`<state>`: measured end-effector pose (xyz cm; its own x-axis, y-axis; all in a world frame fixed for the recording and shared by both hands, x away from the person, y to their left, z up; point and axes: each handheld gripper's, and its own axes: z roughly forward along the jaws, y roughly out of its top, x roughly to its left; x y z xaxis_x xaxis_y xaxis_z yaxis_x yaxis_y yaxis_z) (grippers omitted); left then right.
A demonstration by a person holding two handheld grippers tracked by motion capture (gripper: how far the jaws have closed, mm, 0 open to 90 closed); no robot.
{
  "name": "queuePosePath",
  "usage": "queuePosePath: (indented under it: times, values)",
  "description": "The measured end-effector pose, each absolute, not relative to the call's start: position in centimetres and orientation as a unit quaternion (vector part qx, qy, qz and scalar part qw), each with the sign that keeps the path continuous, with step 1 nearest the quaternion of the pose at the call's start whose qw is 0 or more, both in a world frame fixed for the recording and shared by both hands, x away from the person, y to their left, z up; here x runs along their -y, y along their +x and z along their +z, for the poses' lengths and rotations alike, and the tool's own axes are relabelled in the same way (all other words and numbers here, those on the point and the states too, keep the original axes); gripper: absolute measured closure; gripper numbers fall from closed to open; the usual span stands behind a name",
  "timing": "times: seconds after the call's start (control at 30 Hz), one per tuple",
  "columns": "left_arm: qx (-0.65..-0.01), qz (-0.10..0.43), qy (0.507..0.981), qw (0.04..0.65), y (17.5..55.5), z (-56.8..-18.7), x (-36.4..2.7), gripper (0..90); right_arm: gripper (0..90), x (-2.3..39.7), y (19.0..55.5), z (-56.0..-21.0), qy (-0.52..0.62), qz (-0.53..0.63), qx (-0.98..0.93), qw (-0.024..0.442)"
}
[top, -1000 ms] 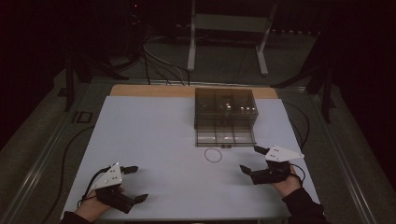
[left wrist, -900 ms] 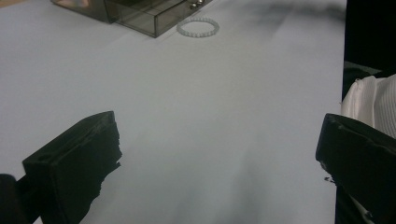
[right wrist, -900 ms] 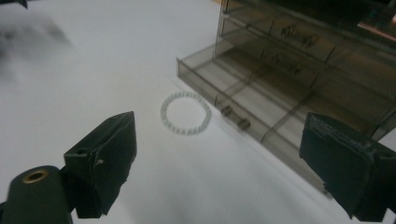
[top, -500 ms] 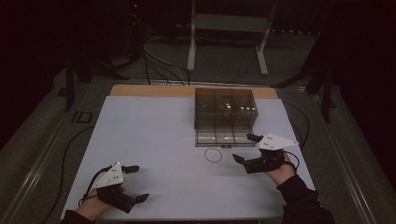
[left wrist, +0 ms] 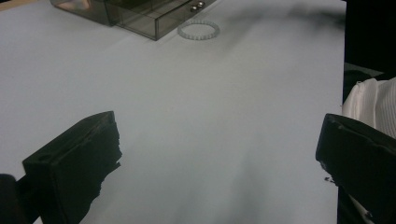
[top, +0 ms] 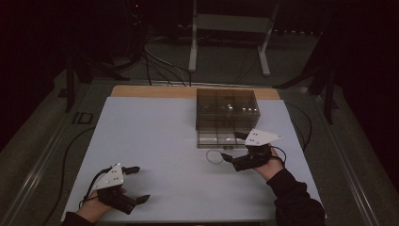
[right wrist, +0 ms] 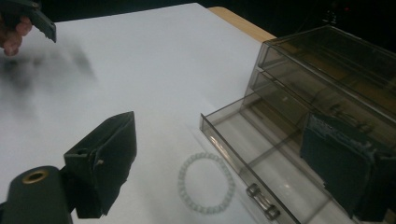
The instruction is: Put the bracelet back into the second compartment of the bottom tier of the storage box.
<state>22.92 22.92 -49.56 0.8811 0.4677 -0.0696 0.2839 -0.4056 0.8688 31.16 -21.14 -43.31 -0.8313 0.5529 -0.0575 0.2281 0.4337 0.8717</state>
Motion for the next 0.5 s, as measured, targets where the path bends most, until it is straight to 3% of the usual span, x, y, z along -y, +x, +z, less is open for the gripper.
queuePosePath:
  times: [0.5]
  values:
    - [-0.225,0.093,0.833,0.497,23.0,-49.6,-22.9,0.1,14.3,17.6,31.2,-46.5,0.23,0.455,-0.852,0.121]
